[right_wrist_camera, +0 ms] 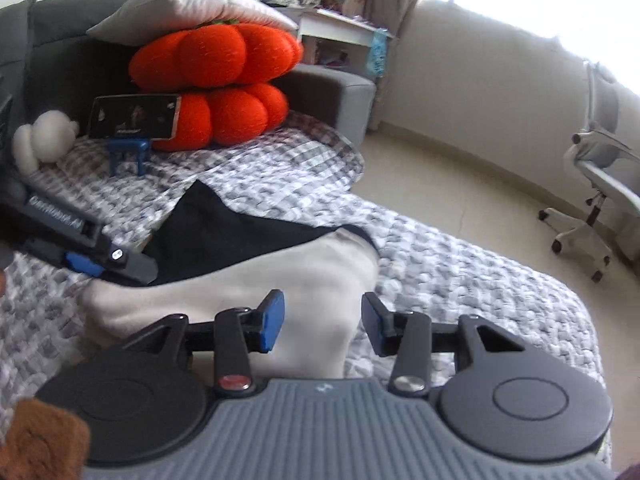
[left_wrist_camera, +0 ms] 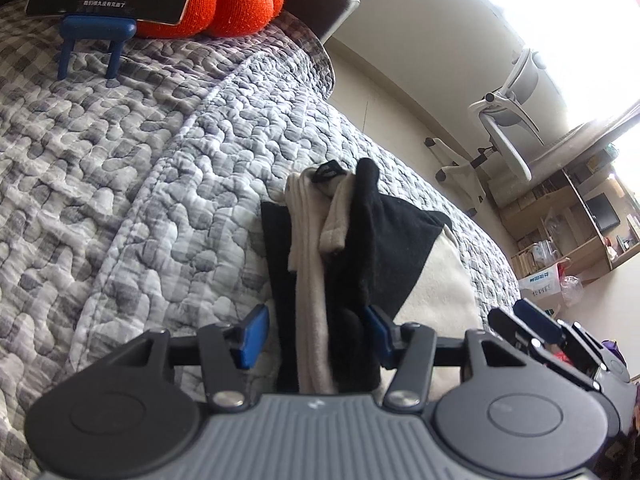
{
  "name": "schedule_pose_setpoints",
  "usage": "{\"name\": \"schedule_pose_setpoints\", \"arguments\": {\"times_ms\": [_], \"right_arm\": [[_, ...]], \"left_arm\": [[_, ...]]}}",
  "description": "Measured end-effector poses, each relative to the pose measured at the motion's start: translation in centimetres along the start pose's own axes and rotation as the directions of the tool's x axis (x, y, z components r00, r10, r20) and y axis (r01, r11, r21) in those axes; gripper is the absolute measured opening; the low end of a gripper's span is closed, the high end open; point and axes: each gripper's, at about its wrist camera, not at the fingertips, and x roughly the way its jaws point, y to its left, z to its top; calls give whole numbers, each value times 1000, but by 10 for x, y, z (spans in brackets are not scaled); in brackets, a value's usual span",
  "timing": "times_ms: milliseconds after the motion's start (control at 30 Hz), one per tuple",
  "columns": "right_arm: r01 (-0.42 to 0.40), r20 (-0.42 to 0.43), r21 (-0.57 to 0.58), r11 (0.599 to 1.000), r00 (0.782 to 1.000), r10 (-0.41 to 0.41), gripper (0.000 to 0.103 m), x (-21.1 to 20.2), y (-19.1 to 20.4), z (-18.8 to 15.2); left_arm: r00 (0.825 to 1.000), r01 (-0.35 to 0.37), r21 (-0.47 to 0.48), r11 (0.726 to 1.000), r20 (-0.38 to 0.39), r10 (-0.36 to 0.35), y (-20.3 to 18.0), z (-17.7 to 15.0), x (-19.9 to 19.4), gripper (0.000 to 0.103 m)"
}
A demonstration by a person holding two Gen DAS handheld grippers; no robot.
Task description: Fold clothes
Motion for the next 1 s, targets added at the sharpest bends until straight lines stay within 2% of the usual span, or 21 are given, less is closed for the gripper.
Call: {"name": "schedule_pose_setpoints", "arguments": {"times_ms": [33,67,133,233,300,433,500,533,567,633,800,833,867,900,967,1000], "right_arm": [[8,6,6,1000,1000,-8,49,0,-3,0],[-19,4,12,1000,1000,19,49,0,-4,0],[-112,-1,-1,994,994,112,49,1,4,-1],[-244,-8,-61,968,970,244,49,2,32,0],[-301,-16,-103,948,953,301,48,4,52,1],[-343,-26,-179,922,939,344,38,7,85,1],[-372,-58,-206,905,928,368,30,9,96,-2],[-383,-75,-214,899,924,376,21,10,100,-4],[-394,-91,-220,892,919,384,17,10,104,-6],[-379,-100,-283,881,925,366,17,6,111,-8],[-376,-64,-317,871,924,376,17,-4,103,-12],[-366,-49,-336,868,927,372,21,-7,103,-13],[-353,-32,-357,865,930,366,31,-10,104,-14],[-340,-12,-381,860,932,363,37,-14,105,-15],[-356,-10,-415,837,922,387,58,-18,109,-18],[-375,-23,-431,821,914,405,60,-19,112,-20]], "left_arm": [[1000,-3,-1,1000,0,3,0,0,0,55],[1000,-5,-3,1000,1,5,0,0,0,55],[1000,0,-18,1000,3,0,2,2,-1,55],[1000,11,-42,999,11,-10,5,4,-3,55],[1000,16,-54,998,17,-15,7,5,-4,55],[1000,16,-55,998,18,-15,10,5,-6,55],[1000,15,-55,998,18,-14,11,5,-6,55],[1000,14,-55,998,16,-14,11,5,-6,55],[1000,14,-54,998,13,-13,11,5,-6,55],[1000,13,-49,999,8,-12,10,5,-4,55],[1000,24,-51,998,14,-23,11,6,-6,55],[1000,26,-55,998,16,-25,12,7,-8,55],[999,28,-59,998,19,-27,13,7,-9,55],[999,29,-65,997,22,-27,14,7,-10,55],[999,30,-75,997,26,-28,17,8,-11,56],[999,30,-79,996,27,-28,18,8,-12,56]]}}
